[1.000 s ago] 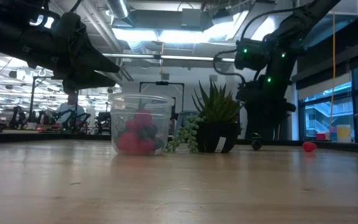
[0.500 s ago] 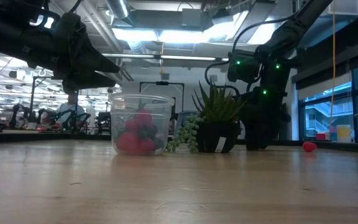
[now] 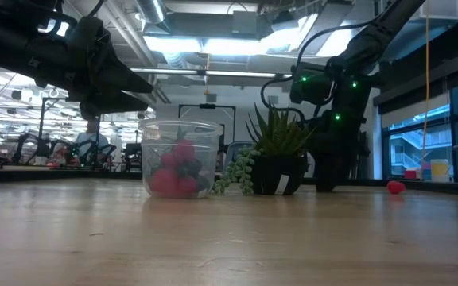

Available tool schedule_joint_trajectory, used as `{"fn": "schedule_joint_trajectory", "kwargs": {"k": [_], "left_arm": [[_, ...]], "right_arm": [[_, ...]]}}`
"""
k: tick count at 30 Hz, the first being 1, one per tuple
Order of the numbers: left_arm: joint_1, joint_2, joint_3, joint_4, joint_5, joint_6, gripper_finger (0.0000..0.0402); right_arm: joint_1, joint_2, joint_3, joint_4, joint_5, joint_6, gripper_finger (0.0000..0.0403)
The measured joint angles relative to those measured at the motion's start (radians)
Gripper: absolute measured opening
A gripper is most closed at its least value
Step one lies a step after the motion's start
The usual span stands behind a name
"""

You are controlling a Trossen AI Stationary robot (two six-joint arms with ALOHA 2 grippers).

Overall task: Pick and placing Produce into tupperware
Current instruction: Put the blackberry into the transparent container

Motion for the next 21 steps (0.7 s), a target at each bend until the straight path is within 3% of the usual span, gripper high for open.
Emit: {"fn": "schedule_joint_trajectory", "kwargs": {"k": [7,14,21], "left_arm": [[0.0,0.0,0.0,0.0,0.0,0.0,0.0236],[0.0,0.0,0.0,0.0,0.0,0.0,0.0236],[0.0,0.0,0.0,0.0,0.001,0.0,0.0236]], "right_arm": [[0.0,0.0,0.0,0.001,0.003,-0.026,0.01],[-0.001,-0.014,0.016,-0.029,0.003,-0.047,0.0099],[-0.004,-0.121,0.166,-0.243,0.028,-0.079,0.0099]]}}
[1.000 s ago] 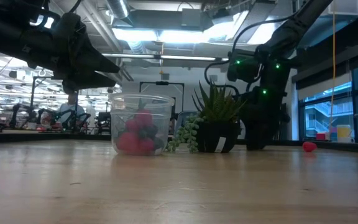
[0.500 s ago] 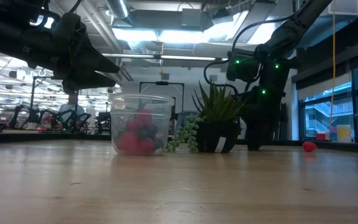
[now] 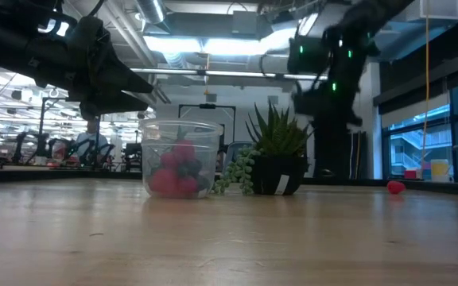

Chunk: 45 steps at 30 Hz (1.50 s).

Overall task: Pick and placing Produce into tupperware
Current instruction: Put the blackberry into the transparent container

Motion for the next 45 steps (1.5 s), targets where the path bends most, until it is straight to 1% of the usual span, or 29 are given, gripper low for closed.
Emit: {"fn": "schedule_joint_trajectory", "kwargs": {"k": [2,5,7,11,15,19,25,30,35,39,45], "left_arm": [[0.0,0.0,0.0,0.0,0.0,0.0,0.0236],[0.0,0.0,0.0,0.0,0.001,0.0,0.0236],[0.0,0.0,0.0,0.0,0.001,0.0,0.0236],[0.0,0.0,0.0,-0.001,0.001,0.0,0.0236],[0.0,0.0,0.0,-0.013,0.002,0.0,0.0236],[0.0,0.0,0.0,-0.027,0.002,0.0,0.0236],[0.0,0.0,0.0,-0.029,0.001,0.0,0.0236],[0.0,0.0,0.0,-0.061,0.001,0.0,0.0236],[0.0,0.0,0.0,-0.108,0.002,0.0,0.0236],[0.0,0.0,0.0,-0.121,0.007,0.0,0.0236],[0.0,0.0,0.0,-0.125,0.009,0.0,0.0236]], "right_arm": [[0.004,-0.024,0.056,-0.051,-0.003,-0.016,0.0099],[0.028,-0.058,0.179,-0.086,0.0,-0.038,0.0099],[0.055,-0.058,0.261,-0.121,-0.011,-0.067,0.0099],[0.127,-0.049,0.419,-0.092,-0.041,-0.127,0.0099],[0.205,0.002,0.546,-0.085,-0.042,-0.176,0.0098],[0.277,0.075,0.632,-0.048,-0.044,-0.215,0.0098],[0.351,0.222,0.699,-0.01,-0.045,-0.254,0.0098],[0.375,0.341,0.727,-0.009,-0.045,-0.248,0.0098],[0.39,0.44,0.77,-0.002,-0.105,-0.231,0.0098],[0.4,0.494,0.774,-0.001,-0.109,-0.227,0.0098],[0.397,0.538,0.776,-0.006,-0.107,-0.177,0.0098]]}}
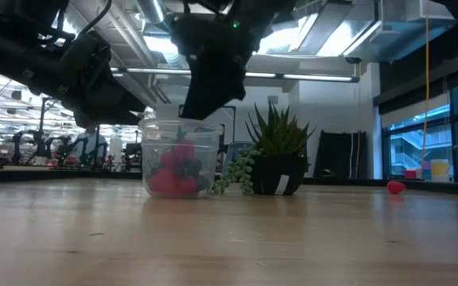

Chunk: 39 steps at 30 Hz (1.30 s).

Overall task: Pick and placing Produce into tupperware
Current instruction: Put the blackberry into the transparent container

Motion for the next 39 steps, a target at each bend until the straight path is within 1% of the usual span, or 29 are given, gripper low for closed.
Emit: {"fn": "schedule_joint_trajectory", "kwargs": {"k": [10,13,18,26,34,36,39], "left_arm": [[0.0,0.0,0.0,-0.004,0.0,0.0,0.0236],[0.0,0.0,0.0,-0.004,0.0,0.0,0.0236],[0.0,0.0,0.0,-0.004,0.0,0.0,0.0236],[0.0,0.0,0.0,-0.004,0.002,0.0,0.0236],[0.0,0.0,0.0,-0.004,0.029,0.0,0.0236],[0.0,0.0,0.0,-0.004,0.029,0.0,0.0236],[0.0,0.0,0.0,-0.004,0.029,0.0,0.0236]], "right_arm": [[0.02,0.042,0.0,-0.049,-0.025,0.03,0.0099],[0.028,0.043,0.0,-0.051,-0.026,0.051,0.0099],[0.031,0.043,0.0,-0.05,-0.026,0.079,0.0109],[0.031,0.043,0.0,-0.05,-0.025,0.082,0.0114],[0.032,0.043,0.0,-0.051,-0.027,0.104,0.0116],[0.032,0.043,0.0,-0.051,-0.027,0.101,0.0122],[0.032,0.043,0.0,-0.05,-0.027,0.099,0.0143]]}}
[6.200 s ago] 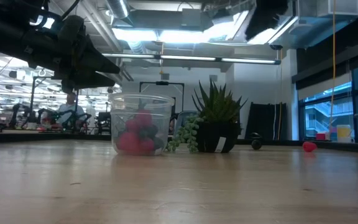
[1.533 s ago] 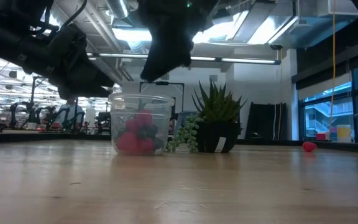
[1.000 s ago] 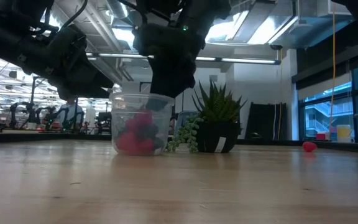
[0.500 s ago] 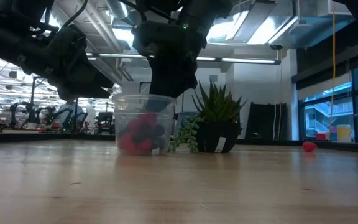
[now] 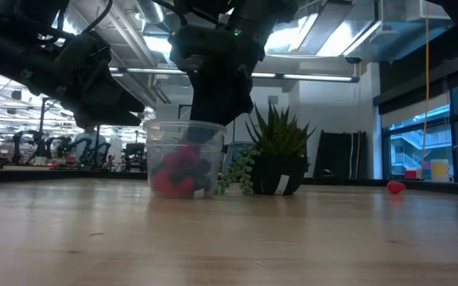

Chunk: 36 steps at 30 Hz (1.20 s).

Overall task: Pick and placing Produce into tupperware
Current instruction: Put the blackberry into the transparent container, then put the raspberry into the transparent container

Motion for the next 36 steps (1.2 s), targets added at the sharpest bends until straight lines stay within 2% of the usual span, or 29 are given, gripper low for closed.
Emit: {"fn": "schedule_joint_trajectory", "kwargs": {"k": [10,14,19,22,27,29,36], "left_arm": [[0.0,0.0,0.0,0.0,0.0,0.0,0.0236],[0.0,0.0,0.0,0.0,0.0,0.0,0.0236],[0.0,0.0,0.0,0.0,0.0,0.0,0.0236],[0.0,0.0,0.0,0.0,0.0,0.0,0.0236],[0.0,0.0,0.0,0.0,0.0,-0.001,0.0236],[0.0,0.0,0.0,0.0,0.0,-0.001,0.0236],[0.0,0.0,0.0,0.0,0.0,-0.001,0.0236]], "right_arm": [[0.0,-0.037,-0.001,-0.003,0.009,-0.042,0.0213],[-0.011,-0.144,-0.001,-0.045,0.081,-0.052,0.0222],[-0.03,-0.32,-0.001,-0.199,0.144,-0.042,0.022],[-0.043,-0.423,0.001,-0.351,0.182,0.07,0.0217],[-0.06,-0.55,-0.001,-0.73,0.362,0.407,0.0216],[-0.058,-0.594,-0.02,-0.837,0.397,0.486,0.0216],[-0.092,-0.768,-0.259,-0.751,0.299,0.569,0.0216]]}}
